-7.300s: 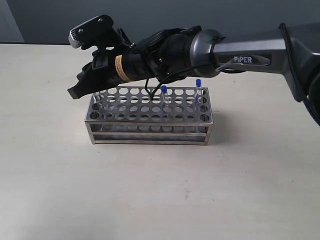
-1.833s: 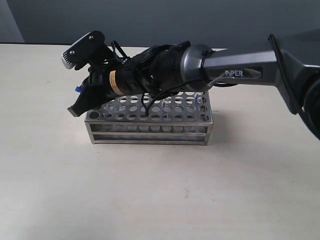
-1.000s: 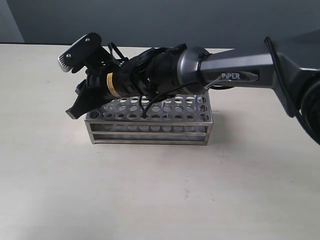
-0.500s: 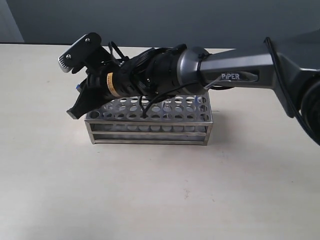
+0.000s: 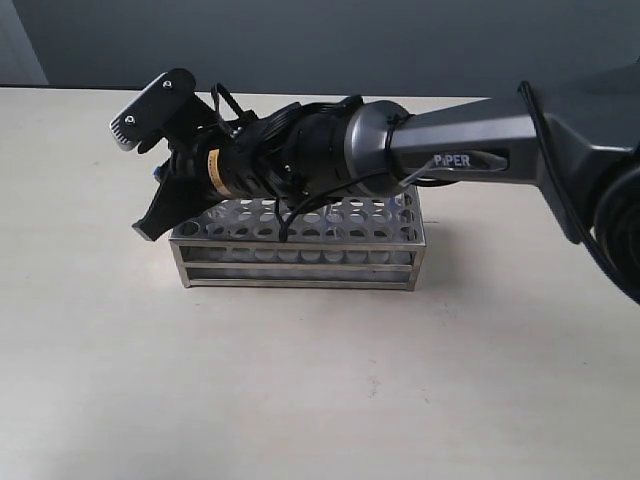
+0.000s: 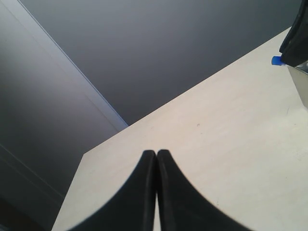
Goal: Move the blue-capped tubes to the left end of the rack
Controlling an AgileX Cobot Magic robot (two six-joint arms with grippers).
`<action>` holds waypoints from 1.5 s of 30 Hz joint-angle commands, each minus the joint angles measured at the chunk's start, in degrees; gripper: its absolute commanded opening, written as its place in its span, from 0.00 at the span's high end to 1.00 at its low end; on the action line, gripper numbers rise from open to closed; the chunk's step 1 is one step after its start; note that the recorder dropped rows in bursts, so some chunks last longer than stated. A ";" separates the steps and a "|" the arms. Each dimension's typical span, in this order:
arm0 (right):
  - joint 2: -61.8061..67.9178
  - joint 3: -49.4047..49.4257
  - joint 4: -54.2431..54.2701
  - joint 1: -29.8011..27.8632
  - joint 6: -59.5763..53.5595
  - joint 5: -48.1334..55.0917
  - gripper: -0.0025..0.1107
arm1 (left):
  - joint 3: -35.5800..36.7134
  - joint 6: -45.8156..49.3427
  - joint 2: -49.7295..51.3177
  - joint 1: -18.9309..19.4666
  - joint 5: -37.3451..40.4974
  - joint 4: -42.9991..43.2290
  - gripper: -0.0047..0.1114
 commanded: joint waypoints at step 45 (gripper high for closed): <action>0.05 0.41 -0.27 3.12 1.23 6.61 0.98 | -0.30 -0.28 0.20 -0.13 -0.04 -0.04 0.95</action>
